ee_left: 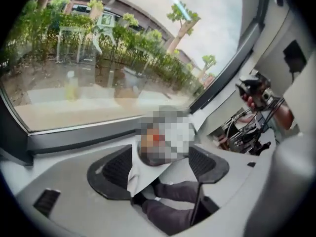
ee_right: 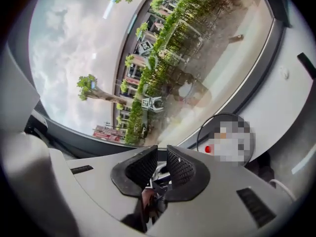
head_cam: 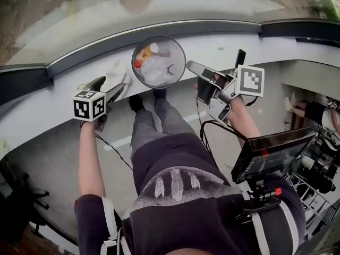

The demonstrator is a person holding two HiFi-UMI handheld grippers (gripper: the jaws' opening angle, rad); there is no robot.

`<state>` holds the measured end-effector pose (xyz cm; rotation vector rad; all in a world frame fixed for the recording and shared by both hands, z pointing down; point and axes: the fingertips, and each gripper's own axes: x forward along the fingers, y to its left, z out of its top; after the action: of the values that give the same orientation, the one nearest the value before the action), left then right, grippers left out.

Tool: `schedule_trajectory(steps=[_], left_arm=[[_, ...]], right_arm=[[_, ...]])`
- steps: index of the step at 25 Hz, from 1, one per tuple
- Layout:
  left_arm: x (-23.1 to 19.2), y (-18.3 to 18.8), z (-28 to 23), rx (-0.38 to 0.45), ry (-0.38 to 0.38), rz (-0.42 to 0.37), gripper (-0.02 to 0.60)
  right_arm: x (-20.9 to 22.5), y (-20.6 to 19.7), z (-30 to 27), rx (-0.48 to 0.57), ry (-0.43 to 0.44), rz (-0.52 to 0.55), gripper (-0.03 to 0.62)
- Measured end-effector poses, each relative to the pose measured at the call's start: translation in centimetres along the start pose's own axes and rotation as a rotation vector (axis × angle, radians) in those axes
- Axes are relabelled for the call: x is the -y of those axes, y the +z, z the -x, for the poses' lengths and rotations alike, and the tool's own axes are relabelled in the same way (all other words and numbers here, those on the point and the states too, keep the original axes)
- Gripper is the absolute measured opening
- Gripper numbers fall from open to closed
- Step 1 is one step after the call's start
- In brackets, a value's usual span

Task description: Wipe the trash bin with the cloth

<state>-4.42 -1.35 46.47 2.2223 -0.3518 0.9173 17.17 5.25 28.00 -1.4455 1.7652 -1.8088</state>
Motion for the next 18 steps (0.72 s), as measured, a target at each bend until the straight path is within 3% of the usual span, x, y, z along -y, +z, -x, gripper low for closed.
schedule_trajectory(steps=[2, 4, 5, 7, 10, 14, 18], left_arm=[[3.3, 3.2, 3.1, 0.11, -0.057, -0.015, 0.332], [6.8, 5.2, 5.6, 0.195, -0.106, -0.083, 0.245], [8.3, 5.8, 6.7, 0.232, -0.122, -0.123, 0.192], [10.8, 6.7, 8.6, 0.316, -0.145, -0.17, 0.001], [13.3, 7.9, 11.4, 0.429, -0.13, -0.198, -0.003], [14.8, 9.5, 14.0, 0.453, 0.002, -0.319, -0.003], [19.0, 12.3, 15.7, 0.529, -0.02, -0.3, -0.003]], right_arm=[[-2.7, 0.5, -0.2, 0.011, 0.08, 0.017, 0.037], [-5.5, 0.5, 0.0, 0.029, 0.163, 0.068, 0.027], [-6.8, 0.3, 0.4, 0.045, 0.192, 0.107, 0.015], [-8.9, 0.0, 1.5, 0.087, 0.232, 0.192, 0.002], [-11.2, 0.1, 3.2, 0.15, 0.293, 0.297, 0.001], [-13.1, 0.6, 5.1, 0.203, 0.375, 0.345, 0.001], [-13.1, 1.4, 9.3, 0.242, 0.416, 0.426, 0.0]])
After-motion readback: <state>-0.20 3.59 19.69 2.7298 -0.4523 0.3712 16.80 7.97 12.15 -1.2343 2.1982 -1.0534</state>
